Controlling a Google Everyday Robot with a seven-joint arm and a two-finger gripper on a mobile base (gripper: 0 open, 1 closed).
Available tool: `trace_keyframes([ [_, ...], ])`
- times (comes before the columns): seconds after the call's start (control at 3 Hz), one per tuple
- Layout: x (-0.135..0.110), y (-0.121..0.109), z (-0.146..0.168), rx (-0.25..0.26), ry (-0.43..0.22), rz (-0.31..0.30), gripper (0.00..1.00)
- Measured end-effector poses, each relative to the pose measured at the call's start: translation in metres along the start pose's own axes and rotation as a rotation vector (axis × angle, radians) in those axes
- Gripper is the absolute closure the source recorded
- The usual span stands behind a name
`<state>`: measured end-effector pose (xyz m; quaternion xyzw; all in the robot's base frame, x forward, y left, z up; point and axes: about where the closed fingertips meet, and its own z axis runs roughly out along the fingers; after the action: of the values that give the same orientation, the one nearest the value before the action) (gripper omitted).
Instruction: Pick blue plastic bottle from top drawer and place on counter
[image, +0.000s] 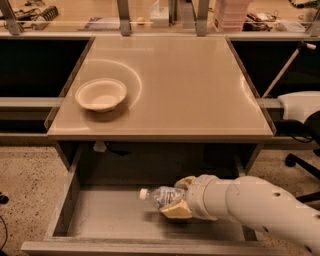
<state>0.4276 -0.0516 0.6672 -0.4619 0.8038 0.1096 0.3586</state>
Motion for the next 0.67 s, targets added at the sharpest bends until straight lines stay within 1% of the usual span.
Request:
trace_keyframes([
  [0.33,-0.033,-0.016,-0.065,0.106,0.003,-0.035,1.00],
  [0.67,-0.079,-0.041,-0.138,0.225,0.025,-0.090,1.00],
])
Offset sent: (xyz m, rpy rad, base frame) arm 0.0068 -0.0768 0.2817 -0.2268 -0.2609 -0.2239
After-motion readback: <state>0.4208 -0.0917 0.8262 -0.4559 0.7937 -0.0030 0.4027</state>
